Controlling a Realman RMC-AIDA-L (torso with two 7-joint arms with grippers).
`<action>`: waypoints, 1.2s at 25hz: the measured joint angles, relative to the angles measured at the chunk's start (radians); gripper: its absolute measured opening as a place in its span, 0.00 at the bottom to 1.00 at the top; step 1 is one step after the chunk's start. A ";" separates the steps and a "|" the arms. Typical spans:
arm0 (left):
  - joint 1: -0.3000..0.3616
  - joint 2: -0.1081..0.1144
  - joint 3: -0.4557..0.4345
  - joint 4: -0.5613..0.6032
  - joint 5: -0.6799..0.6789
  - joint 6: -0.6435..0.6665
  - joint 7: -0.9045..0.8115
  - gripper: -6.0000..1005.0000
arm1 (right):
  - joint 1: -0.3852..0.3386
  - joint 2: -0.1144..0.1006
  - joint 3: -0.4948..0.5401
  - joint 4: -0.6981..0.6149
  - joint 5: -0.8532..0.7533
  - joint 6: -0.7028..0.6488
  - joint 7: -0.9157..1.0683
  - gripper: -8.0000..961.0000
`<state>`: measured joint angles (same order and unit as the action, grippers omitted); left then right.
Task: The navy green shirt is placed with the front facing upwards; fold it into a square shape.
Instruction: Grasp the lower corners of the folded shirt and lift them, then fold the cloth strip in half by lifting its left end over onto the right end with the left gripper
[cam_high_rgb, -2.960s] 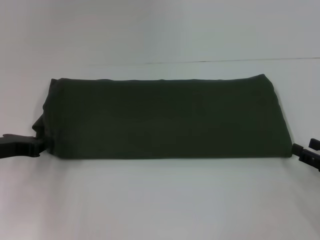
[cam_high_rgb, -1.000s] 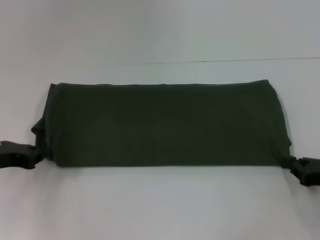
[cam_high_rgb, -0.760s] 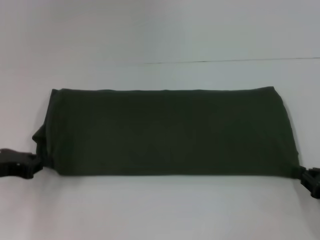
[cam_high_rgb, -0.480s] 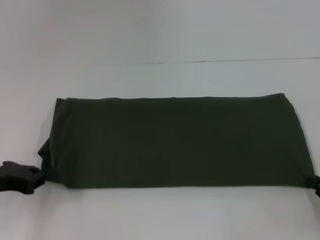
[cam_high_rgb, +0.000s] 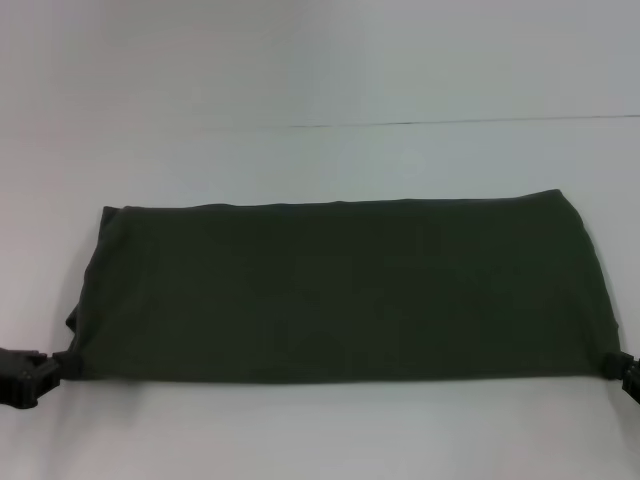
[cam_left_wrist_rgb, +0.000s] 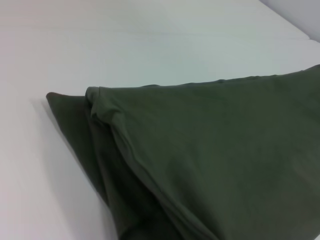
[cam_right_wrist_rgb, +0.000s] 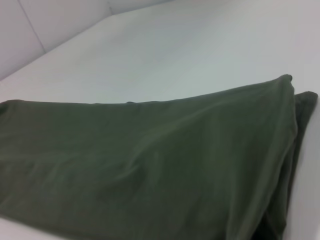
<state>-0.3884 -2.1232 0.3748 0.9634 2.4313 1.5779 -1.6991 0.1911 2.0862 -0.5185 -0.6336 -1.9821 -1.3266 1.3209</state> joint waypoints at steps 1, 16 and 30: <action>0.003 0.000 -0.003 0.000 0.000 0.001 0.002 0.13 | 0.002 0.000 0.000 0.000 -0.002 -0.002 0.000 0.04; -0.007 -0.001 -0.007 -0.009 -0.010 0.010 -0.002 0.15 | -0.010 -0.010 0.161 -0.053 -0.002 -0.175 -0.050 0.26; -0.032 0.006 -0.124 -0.037 -0.231 -0.048 -0.033 0.49 | 0.049 0.000 0.211 -0.072 0.007 -0.233 -0.095 0.72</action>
<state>-0.4201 -2.1168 0.2512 0.9262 2.2003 1.5296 -1.7319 0.2404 2.0863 -0.3070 -0.7056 -1.9753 -1.5595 1.2260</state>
